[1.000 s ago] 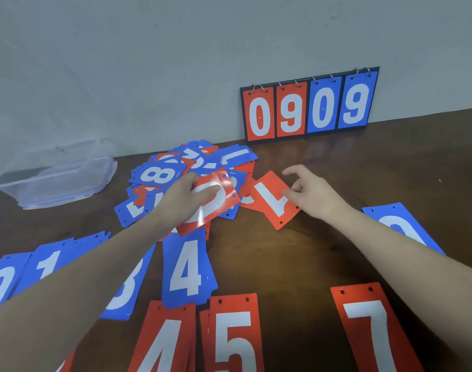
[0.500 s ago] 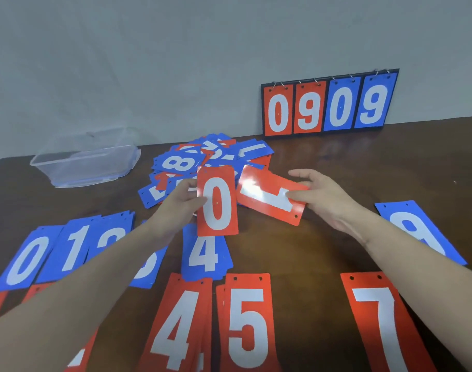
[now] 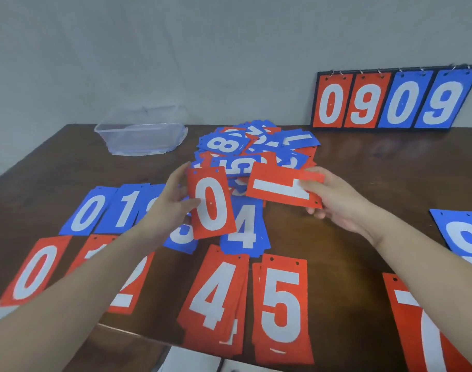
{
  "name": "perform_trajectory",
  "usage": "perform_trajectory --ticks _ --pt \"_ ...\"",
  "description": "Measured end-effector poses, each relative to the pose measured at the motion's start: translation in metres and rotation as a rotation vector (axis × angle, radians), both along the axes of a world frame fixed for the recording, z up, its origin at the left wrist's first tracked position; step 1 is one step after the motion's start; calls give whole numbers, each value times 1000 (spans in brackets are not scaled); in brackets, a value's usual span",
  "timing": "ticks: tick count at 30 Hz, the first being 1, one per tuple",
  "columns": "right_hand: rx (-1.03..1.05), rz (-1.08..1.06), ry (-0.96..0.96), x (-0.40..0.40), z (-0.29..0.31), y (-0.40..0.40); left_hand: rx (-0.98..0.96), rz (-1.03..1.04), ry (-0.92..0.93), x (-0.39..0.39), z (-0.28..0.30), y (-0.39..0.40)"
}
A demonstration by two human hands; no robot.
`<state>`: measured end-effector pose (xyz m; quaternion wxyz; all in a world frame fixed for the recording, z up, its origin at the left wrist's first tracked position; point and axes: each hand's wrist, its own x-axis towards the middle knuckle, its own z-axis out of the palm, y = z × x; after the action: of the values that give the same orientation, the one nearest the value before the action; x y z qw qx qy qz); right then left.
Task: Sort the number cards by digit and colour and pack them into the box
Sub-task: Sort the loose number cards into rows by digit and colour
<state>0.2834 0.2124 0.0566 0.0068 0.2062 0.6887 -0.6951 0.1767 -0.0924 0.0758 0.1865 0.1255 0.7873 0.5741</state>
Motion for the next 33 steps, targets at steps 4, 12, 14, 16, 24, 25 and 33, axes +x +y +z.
perform_trajectory --ticks 4,12,14,16,24,25,33 --pt "24 93 -7 -14 0 -9 2 50 -15 1 -1 -26" --pt "-57 108 18 -39 -9 -29 6 174 -13 5 5 -72" --pt "-59 130 6 -44 -11 -38 16 237 -10 4 8 -86" --pt "-39 147 -2 -51 -13 -50 21 317 -13 3 10 -101" --pt "162 309 -25 -83 -7 -126 25 514 -64 9 19 -159" --pt "174 344 -10 -86 -5 -141 31 534 -61 10 19 -167" --pt "181 557 -7 -112 2 -266 -3 662 1 22 16 -238"
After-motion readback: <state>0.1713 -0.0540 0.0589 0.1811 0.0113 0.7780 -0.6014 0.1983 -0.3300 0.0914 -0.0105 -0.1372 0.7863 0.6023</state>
